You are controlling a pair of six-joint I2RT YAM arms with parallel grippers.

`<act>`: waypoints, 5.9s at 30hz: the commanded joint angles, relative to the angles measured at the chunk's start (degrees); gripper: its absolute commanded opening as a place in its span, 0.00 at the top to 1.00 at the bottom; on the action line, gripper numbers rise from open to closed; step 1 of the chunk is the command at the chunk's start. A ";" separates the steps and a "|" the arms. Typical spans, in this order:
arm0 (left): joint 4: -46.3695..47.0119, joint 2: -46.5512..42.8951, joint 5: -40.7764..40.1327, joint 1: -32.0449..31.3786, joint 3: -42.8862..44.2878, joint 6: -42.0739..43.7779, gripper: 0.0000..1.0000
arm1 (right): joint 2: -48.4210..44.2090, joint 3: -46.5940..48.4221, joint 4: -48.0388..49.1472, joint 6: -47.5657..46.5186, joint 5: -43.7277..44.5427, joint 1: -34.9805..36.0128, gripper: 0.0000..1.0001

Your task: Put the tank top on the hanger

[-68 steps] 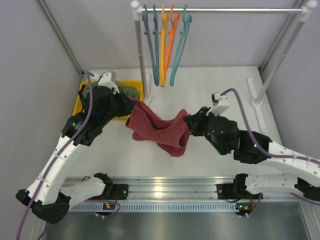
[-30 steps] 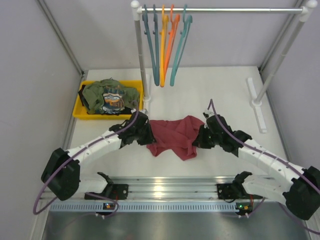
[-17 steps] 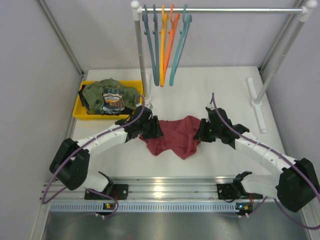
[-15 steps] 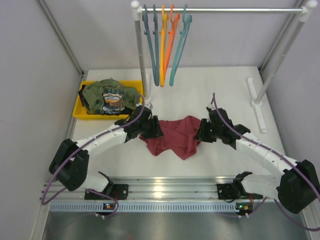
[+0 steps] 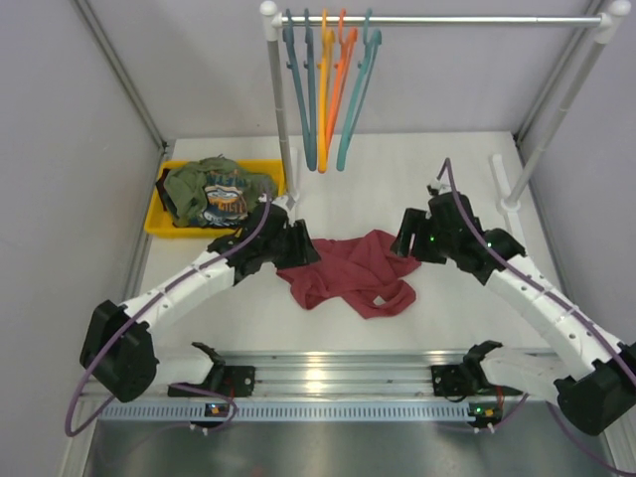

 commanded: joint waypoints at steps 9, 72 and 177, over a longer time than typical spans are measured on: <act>-4.56 -8.03 -1.66 1.01 3.09 2.21 0.45 | 18.95 52.89 -12.32 -8.65 10.67 -0.51 0.41; -8.43 -14.63 -3.42 1.98 -0.78 2.48 0.43 | 39.99 81.09 -4.15 -24.48 37.13 16.01 0.64; 1.94 -6.98 -17.83 -9.01 -13.34 -4.99 0.47 | -28.36 3.51 -1.78 6.45 -0.80 11.88 1.00</act>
